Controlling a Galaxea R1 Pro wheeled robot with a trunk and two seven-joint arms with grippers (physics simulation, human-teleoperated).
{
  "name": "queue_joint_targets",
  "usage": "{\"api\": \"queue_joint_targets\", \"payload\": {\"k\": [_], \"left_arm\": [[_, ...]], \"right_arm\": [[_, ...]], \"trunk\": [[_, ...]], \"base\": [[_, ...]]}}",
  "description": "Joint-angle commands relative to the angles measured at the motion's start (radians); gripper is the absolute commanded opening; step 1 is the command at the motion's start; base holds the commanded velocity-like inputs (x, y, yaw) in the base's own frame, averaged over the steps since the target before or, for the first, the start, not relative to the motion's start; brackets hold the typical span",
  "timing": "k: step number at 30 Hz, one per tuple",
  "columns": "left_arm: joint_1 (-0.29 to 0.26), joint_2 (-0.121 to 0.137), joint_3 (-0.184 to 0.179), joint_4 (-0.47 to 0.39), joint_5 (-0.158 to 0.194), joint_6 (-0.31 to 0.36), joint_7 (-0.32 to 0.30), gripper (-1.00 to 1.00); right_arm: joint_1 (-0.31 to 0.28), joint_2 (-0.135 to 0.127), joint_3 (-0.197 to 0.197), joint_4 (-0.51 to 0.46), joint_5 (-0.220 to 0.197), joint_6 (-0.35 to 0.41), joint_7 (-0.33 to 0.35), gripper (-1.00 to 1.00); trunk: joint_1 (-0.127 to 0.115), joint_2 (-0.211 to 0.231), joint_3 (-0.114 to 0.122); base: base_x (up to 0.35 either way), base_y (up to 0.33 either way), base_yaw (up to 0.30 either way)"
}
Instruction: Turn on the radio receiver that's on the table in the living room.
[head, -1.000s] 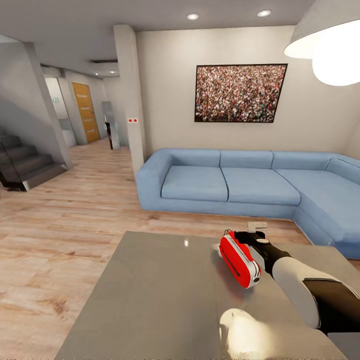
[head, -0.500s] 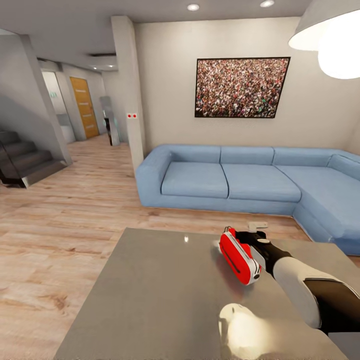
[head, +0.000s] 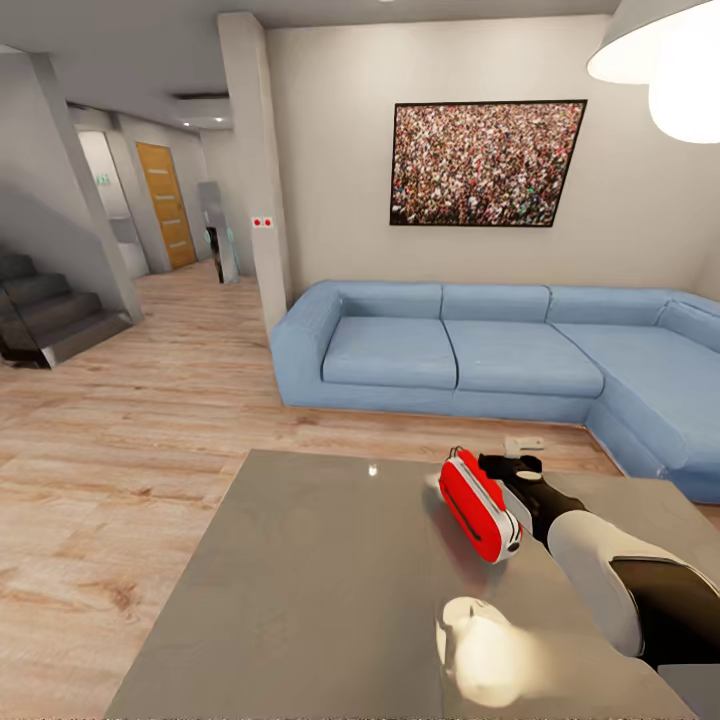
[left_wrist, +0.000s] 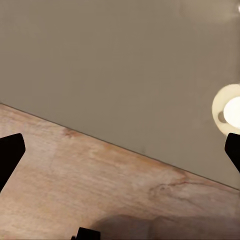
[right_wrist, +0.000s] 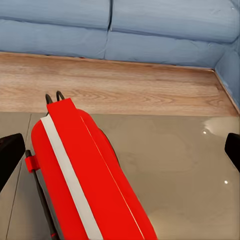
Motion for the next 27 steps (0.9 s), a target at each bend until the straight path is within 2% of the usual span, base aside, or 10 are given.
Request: {"api": "queue_joint_targets", "payload": {"k": [1,27], "left_arm": [[0.000,0.000,0.000,0.000,0.000,0.000,0.000,1.00],[0.000,0.000,0.000,0.000,0.000,0.000,0.000,1.00]], "right_arm": [[0.000,0.000,0.000,0.000,0.000,0.000,0.000,1.00],[0.000,0.000,0.003,0.000,0.001,-0.001,0.002,1.00]], "trunk": [[0.000,0.000,-0.002],[0.000,0.000,-0.045]], "base": [[0.000,0.000,0.000],[0.000,0.000,0.000]]}}
